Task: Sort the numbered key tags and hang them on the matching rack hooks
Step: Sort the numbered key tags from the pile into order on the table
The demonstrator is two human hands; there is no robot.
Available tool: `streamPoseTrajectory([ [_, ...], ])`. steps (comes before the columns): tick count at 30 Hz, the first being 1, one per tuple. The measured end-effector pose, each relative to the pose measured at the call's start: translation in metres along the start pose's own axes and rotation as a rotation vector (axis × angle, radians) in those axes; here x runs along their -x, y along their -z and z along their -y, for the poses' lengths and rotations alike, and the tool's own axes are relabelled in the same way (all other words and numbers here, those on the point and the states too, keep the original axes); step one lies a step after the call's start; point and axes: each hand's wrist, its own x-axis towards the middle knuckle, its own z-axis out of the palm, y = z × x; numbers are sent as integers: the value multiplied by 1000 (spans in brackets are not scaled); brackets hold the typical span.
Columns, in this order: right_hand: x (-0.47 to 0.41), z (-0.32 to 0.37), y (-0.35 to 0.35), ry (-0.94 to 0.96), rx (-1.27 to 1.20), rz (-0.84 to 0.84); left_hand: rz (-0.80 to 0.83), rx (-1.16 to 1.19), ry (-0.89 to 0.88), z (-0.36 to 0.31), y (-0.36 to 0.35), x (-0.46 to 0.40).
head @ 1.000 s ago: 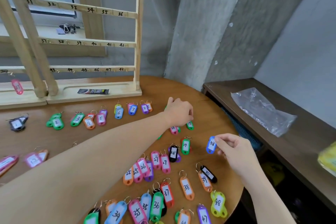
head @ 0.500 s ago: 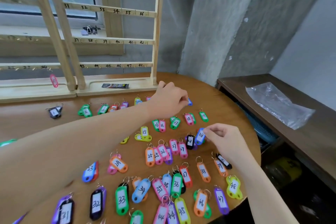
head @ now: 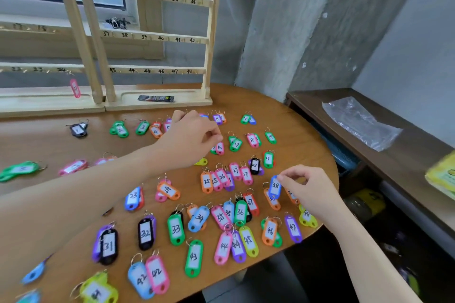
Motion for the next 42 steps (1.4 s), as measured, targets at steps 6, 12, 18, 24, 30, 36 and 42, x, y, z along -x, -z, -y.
streamPoseTrajectory([
  [6, 4, -5, -5, 1, 130, 11, -17, 0, -27, -1, 8, 15],
  [12, 4, -4, -5, 17, 208, 15, -59, 13, 75, 21, 23, 28],
  [18, 0, 13, -5, 48, 131, 0, -77, 6, 156, 42, 41, 48],
  [24, -10, 71, -32, 210, 111, 13, -97, -24, 229, 78, 77, 95],
  [30, -25, 137, -87, 333, 96, 83, -174, -65, 423, 148, 116, 167],
  [36, -27, 208, -168, 476, 91, 239, -278, -96, 673, 210, 152, 261],
  [42, -16, 280, -249, 622, 105, 386, -466, -263, 942, 248, 189, 342],
])
